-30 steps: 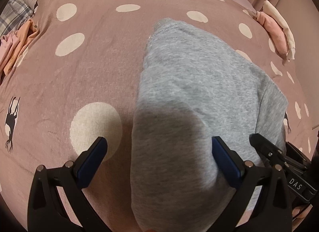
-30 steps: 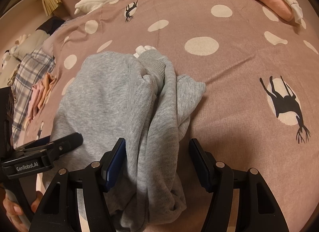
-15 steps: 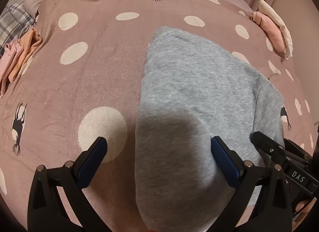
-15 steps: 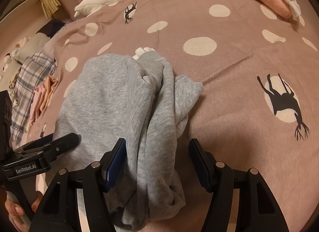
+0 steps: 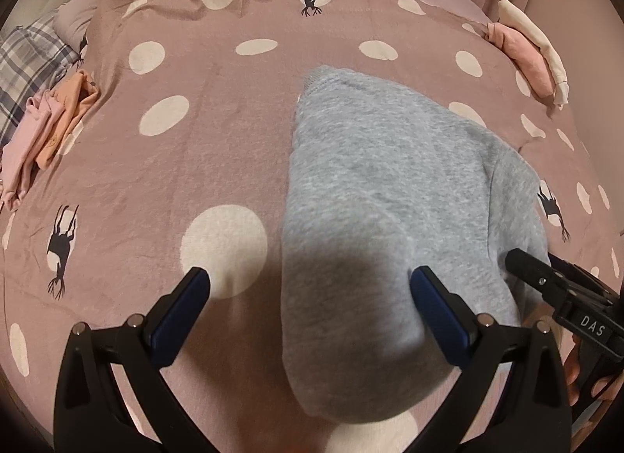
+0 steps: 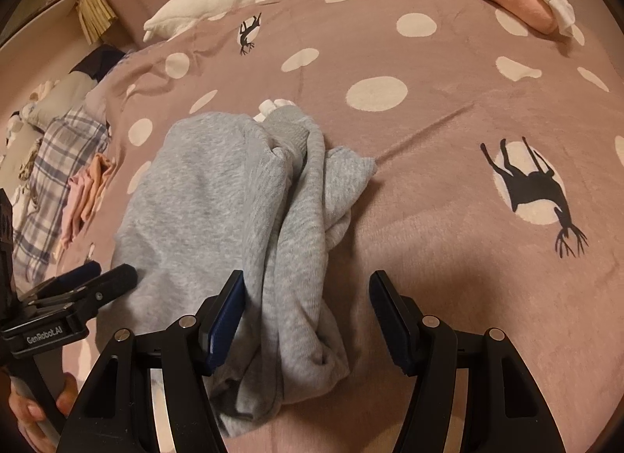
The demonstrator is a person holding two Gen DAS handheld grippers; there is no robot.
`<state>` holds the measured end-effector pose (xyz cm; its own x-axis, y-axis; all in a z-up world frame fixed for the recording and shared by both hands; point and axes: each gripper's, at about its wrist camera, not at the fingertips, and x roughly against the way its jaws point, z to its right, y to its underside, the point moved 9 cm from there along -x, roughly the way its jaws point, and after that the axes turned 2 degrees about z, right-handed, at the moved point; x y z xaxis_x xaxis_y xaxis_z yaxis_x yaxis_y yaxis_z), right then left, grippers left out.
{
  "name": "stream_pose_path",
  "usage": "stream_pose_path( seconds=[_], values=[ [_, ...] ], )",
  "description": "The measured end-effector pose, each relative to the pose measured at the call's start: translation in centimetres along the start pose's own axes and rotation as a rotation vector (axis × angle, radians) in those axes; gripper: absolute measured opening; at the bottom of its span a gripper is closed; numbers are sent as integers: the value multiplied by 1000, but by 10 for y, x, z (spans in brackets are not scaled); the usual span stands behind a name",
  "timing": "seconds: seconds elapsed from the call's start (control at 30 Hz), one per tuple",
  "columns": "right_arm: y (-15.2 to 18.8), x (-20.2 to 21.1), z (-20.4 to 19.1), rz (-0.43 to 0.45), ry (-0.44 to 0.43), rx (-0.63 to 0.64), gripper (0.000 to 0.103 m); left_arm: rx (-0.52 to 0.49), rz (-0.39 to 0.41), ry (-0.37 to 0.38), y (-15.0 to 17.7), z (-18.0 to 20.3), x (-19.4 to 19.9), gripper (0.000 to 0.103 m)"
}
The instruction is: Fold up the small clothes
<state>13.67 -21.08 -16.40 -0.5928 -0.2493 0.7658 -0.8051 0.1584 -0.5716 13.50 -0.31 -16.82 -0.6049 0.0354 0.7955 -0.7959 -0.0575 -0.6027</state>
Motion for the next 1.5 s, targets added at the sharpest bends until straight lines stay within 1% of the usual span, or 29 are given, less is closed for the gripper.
stream_pose_path(
  seconds=[0.27, 0.43, 0.77, 0.97, 1.2, 1.5],
  values=[
    [2, 13, -4, 14, 5, 14, 64, 0, 22, -20, 10, -4, 19, 103],
    [7, 25, -11, 22, 7, 35, 64, 1, 56, -40, 20, -6, 36, 103],
    [21, 49, -32, 63, 26, 121, 64, 5, 118, -61, 41, -13, 68, 103],
    [25, 64, -50, 93, 43, 178, 64, 38, 129, -61, 48, -18, 85, 103],
    [33, 74, -70, 110, 35, 211, 64, 70, 135, -44, 55, -23, 98, 103],
    [37, 84, -86, 129, 27, 243, 64, 73, 160, -49, 56, -26, 112, 103]
  ],
)
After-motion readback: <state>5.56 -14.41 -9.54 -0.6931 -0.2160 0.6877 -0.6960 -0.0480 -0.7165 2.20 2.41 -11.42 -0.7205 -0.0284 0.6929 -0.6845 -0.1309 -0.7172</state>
